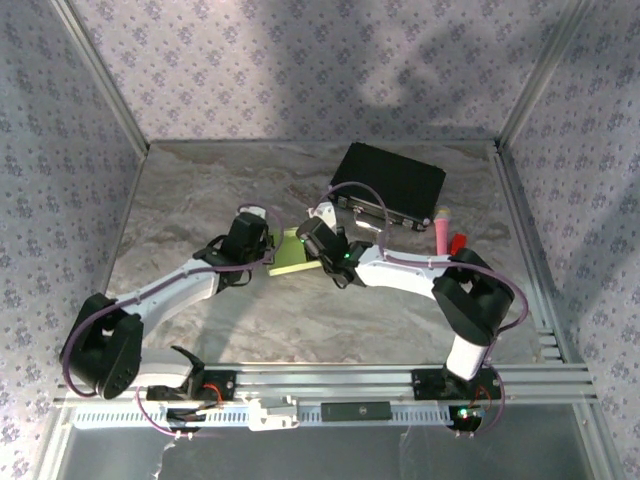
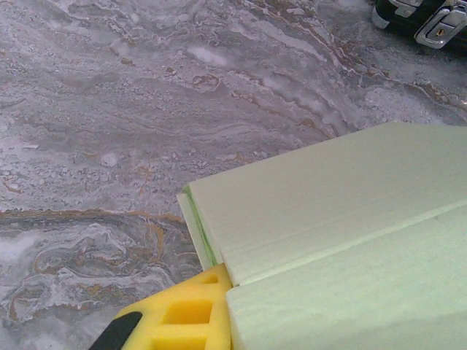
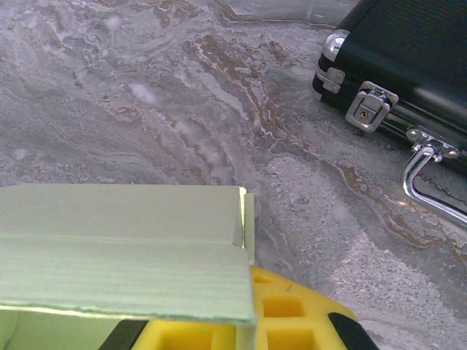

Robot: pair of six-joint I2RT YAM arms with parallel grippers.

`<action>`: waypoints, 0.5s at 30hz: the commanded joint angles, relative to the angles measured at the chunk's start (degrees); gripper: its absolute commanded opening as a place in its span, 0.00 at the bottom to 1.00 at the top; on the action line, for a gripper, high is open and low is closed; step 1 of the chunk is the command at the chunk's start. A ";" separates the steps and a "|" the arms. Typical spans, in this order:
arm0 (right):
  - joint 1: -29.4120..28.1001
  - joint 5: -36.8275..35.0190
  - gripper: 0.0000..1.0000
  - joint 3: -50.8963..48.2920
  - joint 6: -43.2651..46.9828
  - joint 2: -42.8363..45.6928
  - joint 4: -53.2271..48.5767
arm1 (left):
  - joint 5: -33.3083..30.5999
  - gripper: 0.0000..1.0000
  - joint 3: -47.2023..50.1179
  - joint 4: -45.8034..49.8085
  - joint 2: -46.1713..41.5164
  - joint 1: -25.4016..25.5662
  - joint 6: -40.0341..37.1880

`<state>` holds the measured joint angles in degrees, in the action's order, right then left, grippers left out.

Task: Fold the paper box

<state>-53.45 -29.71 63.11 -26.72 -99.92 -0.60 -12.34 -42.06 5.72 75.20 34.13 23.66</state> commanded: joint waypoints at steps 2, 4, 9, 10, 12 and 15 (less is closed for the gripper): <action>-4.06 6.10 0.00 -1.42 2.94 -0.12 5.93 | 7.99 0.12 0.30 -13.22 -2.60 3.66 -1.18; -4.62 5.03 0.00 -2.25 3.23 -0.14 6.45 | 7.06 0.12 1.38 -13.74 -2.93 4.50 -1.65; -6.06 1.89 0.00 -4.01 3.43 0.13 6.64 | 3.82 0.14 5.07 -15.69 -4.28 6.61 -2.30; -6.21 1.54 0.01 -4.34 3.43 0.27 6.58 | 3.13 0.14 5.78 -15.93 -4.81 6.97 -2.30; -6.56 0.66 0.02 -4.88 3.35 0.71 6.67 | 1.42 0.15 7.02 -16.31 -5.85 7.63 -2.43; -6.94 0.10 0.05 -5.52 3.15 1.37 6.60 | 0.27 0.16 8.63 -17.40 -6.90 8.15 -2.91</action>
<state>-57.10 -34.63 58.04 -25.67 -99.63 2.96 -17.82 -32.69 -0.45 70.61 39.46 22.41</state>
